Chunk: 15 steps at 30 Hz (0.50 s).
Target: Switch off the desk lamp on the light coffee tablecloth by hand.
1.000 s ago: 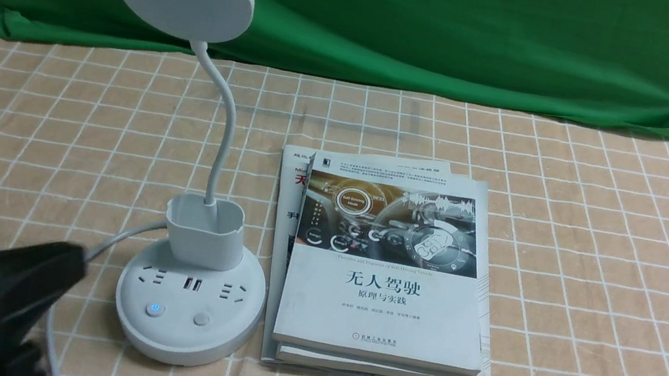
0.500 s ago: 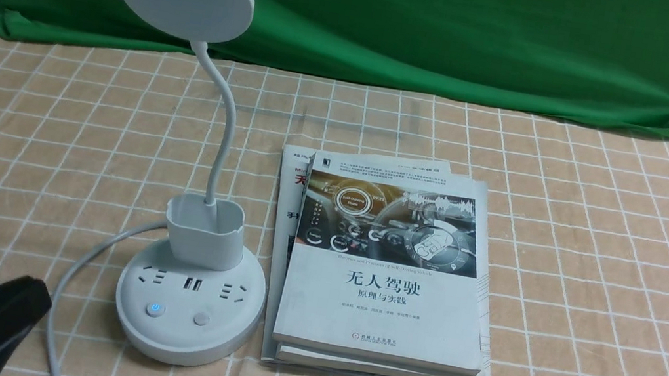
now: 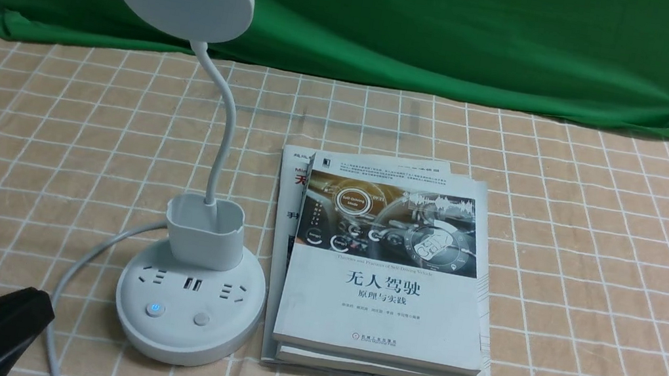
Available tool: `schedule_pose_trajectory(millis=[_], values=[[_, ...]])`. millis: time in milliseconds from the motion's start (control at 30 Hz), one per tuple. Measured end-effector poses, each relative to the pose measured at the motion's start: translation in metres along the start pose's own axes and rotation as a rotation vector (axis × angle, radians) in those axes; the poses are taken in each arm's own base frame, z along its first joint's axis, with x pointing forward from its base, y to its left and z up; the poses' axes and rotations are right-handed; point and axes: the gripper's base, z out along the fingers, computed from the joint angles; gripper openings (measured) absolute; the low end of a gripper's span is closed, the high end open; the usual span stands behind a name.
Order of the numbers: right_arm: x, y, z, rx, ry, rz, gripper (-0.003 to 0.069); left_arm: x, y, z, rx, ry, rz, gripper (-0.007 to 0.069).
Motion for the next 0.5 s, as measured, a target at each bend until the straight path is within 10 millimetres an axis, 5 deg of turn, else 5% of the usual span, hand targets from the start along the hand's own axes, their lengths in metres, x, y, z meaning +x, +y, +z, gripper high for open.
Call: schedule_pose_trajectory(millis=[500], values=[[0.0,0.0,0.0,0.0,0.0,0.0,0.0242,0.01,0.019,-0.017,-0.224,-0.137,0.056,0.0017]])
